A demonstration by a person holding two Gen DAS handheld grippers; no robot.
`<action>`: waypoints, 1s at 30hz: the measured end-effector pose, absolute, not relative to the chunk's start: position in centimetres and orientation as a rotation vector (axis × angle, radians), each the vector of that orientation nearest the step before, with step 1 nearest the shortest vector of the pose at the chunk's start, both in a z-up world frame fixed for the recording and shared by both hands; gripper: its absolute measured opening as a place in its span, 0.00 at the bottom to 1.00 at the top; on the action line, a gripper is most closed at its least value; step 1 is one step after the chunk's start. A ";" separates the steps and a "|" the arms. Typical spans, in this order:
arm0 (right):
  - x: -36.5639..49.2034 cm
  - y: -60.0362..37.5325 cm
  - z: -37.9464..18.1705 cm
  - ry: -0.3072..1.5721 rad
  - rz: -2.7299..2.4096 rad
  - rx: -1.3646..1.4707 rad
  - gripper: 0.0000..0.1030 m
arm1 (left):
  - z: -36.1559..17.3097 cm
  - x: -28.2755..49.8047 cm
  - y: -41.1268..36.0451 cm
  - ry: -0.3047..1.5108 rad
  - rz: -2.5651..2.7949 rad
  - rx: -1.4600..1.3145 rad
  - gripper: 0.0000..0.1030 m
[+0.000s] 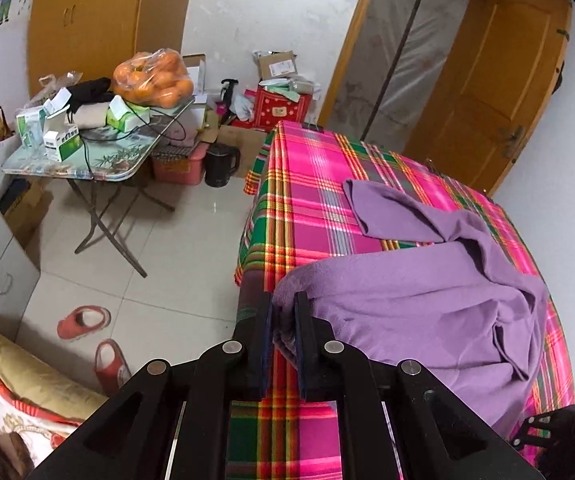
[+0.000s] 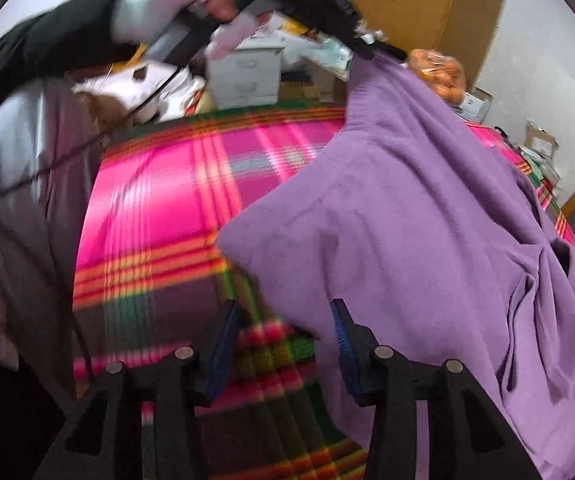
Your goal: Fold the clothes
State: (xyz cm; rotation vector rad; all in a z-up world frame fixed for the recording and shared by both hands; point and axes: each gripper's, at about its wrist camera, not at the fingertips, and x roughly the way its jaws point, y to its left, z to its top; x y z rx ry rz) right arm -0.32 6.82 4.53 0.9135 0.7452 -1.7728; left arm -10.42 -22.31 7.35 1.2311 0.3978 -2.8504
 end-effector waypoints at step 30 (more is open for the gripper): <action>0.0 -2.6 5.8 0.506 -1.916 0.916 0.27 | 7.8 -6.8 -25.7 0.312 -2.796 1.147 0.16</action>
